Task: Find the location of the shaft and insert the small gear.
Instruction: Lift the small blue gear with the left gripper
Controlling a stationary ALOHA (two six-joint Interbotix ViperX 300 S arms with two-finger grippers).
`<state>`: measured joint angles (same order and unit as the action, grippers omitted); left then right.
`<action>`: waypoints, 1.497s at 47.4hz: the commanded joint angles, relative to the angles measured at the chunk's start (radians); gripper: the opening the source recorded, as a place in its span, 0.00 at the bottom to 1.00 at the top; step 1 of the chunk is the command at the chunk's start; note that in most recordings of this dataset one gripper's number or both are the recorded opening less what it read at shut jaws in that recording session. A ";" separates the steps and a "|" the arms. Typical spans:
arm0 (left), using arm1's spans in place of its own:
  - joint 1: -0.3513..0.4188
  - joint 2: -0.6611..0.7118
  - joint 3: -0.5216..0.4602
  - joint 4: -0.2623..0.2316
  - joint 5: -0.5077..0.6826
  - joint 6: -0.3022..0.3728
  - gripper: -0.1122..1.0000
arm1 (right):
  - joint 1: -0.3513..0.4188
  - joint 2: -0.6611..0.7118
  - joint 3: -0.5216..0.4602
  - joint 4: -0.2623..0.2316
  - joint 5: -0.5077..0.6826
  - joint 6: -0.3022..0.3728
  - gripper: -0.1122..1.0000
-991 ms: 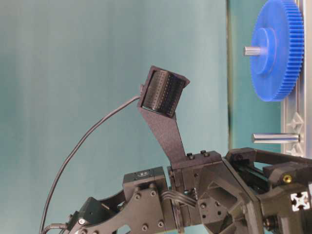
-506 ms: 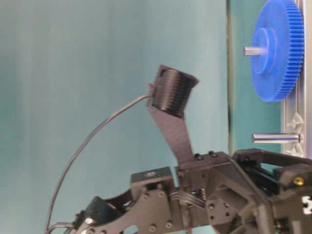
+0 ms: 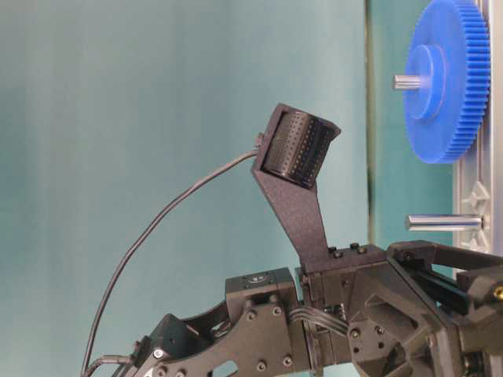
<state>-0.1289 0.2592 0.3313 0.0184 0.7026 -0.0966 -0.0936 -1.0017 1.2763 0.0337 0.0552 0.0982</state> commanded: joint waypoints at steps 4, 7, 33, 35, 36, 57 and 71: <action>-0.003 -0.012 -0.009 0.002 -0.008 -0.003 0.93 | -0.003 0.006 -0.011 0.000 -0.006 0.009 0.09; -0.003 -0.012 -0.008 0.002 -0.008 -0.003 0.93 | -0.003 0.008 -0.011 0.000 -0.006 0.009 0.09; -0.003 -0.002 0.005 0.002 -0.008 -0.014 0.93 | -0.003 0.008 -0.011 0.000 -0.005 0.009 0.09; -0.003 -0.002 0.006 0.002 -0.008 -0.014 0.92 | -0.002 0.008 -0.009 0.000 -0.006 0.009 0.09; -0.003 -0.002 0.006 0.002 -0.008 -0.014 0.92 | -0.003 0.008 -0.009 0.000 -0.006 0.009 0.09; -0.005 -0.002 0.026 0.002 -0.017 -0.011 0.68 | -0.003 0.008 -0.009 0.002 -0.006 0.009 0.09; -0.005 -0.006 0.026 0.002 -0.017 -0.003 0.68 | -0.003 0.006 -0.009 0.000 -0.006 0.009 0.09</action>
<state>-0.1350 0.2546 0.3528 0.0169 0.6872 -0.1028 -0.0936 -1.0017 1.2763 0.0337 0.0552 0.0997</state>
